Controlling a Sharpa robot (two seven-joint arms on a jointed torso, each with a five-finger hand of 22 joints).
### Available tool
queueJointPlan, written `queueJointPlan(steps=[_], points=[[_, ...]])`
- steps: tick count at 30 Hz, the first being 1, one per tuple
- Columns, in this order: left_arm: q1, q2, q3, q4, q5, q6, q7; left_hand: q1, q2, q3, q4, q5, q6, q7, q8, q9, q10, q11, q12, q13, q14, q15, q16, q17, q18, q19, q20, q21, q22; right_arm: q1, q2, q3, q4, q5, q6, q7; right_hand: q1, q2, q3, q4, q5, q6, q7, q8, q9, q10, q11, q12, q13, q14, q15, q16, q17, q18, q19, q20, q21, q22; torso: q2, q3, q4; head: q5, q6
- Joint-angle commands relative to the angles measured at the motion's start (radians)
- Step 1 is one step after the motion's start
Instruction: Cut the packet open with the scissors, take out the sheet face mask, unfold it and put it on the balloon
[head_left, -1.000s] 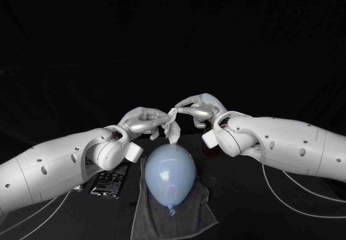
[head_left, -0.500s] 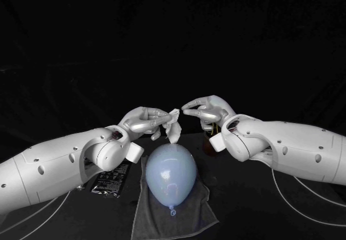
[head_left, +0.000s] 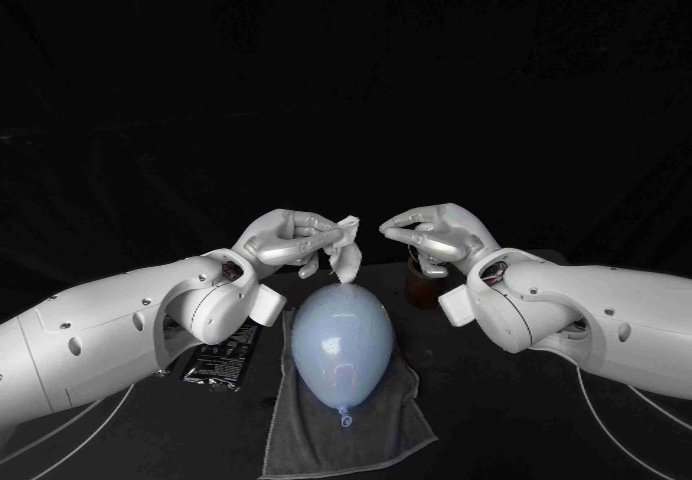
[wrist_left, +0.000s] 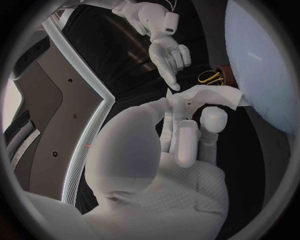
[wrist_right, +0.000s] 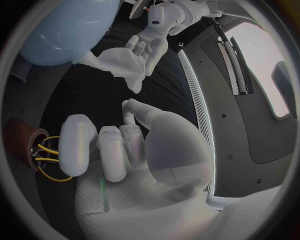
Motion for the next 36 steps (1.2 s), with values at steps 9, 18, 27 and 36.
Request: queueJointPlan(steps=[9,18,27,36], points=[[-0.003,-0.011,0.001,0.023,-0.089,-0.064,0.07,-0.004,0.007,0.021,-0.014,0.003,-0.011,0.0,0.007,0.103,0.011,0.0,0.006,0.002,0.009,0.0,0.008,0.009,-0.016,0.01,0.0,0.007,0.011,-0.038,-0.012,-0.004,0.094,0.158,0.025,0.013,-0.028,-0.012,-0.017,0.03,-0.031,-0.009,0.0,-0.02,-0.001,0.087,-0.002,0.038,0.24,0.106,-0.007,0.004,0.263,-0.005,0.019,-0.002,0.018,0.193,0.001,-0.0005,0.0015,0.002,-0.01],[-0.004,-0.017,0.001,0.034,-0.092,-0.066,0.072,-0.004,0.007,0.021,-0.014,0.003,-0.011,0.0,0.007,0.103,0.011,0.0,0.007,0.002,0.009,0.0,0.008,0.009,-0.016,0.01,0.0,0.008,0.012,-0.045,-0.007,-0.005,0.105,0.193,0.048,0.029,-0.023,-0.011,-0.016,0.029,-0.041,-0.009,0.0,-0.023,-0.001,0.091,-0.002,0.045,0.246,0.106,-0.007,0.004,0.263,-0.006,0.022,-0.002,0.026,0.195,0.001,-0.0012,0.0006,0.002,-0.012],[-0.005,-0.021,0.001,0.04,-0.092,-0.065,0.072,-0.007,0.006,0.023,-0.014,0.003,-0.011,0.0,0.008,0.103,0.011,0.0,0.008,0.003,0.01,0.0,0.009,0.011,-0.016,0.011,0.0,0.009,0.013,-0.049,-0.004,-0.006,0.103,0.204,0.066,0.059,0.017,0.009,0.006,0.007,-0.047,-0.002,-0.002,-0.029,0.001,0.096,-0.004,0.052,0.252,0.106,-0.009,0.004,0.263,-0.007,0.024,-0.004,0.031,0.197,0.0,-0.0005,-0.0003,0.005,-0.012],[-0.005,-0.02,0.001,0.038,-0.092,-0.061,0.069,-0.008,0.006,0.023,-0.014,0.003,-0.011,0.0,0.008,0.104,0.012,0.0,0.008,0.003,0.01,0.0,0.009,0.011,-0.016,0.011,0.0,0.009,0.013,-0.05,0.014,-0.006,0.072,0.216,0.117,0.108,0.057,0.084,0.124,-0.04,-0.048,-0.015,0.018,-0.065,-0.002,0.104,0.013,0.065,0.263,0.106,0.003,0.004,0.263,-0.011,0.028,0.002,0.048,0.202,0.0,-0.0003,0.0002,0.003,-0.009]])
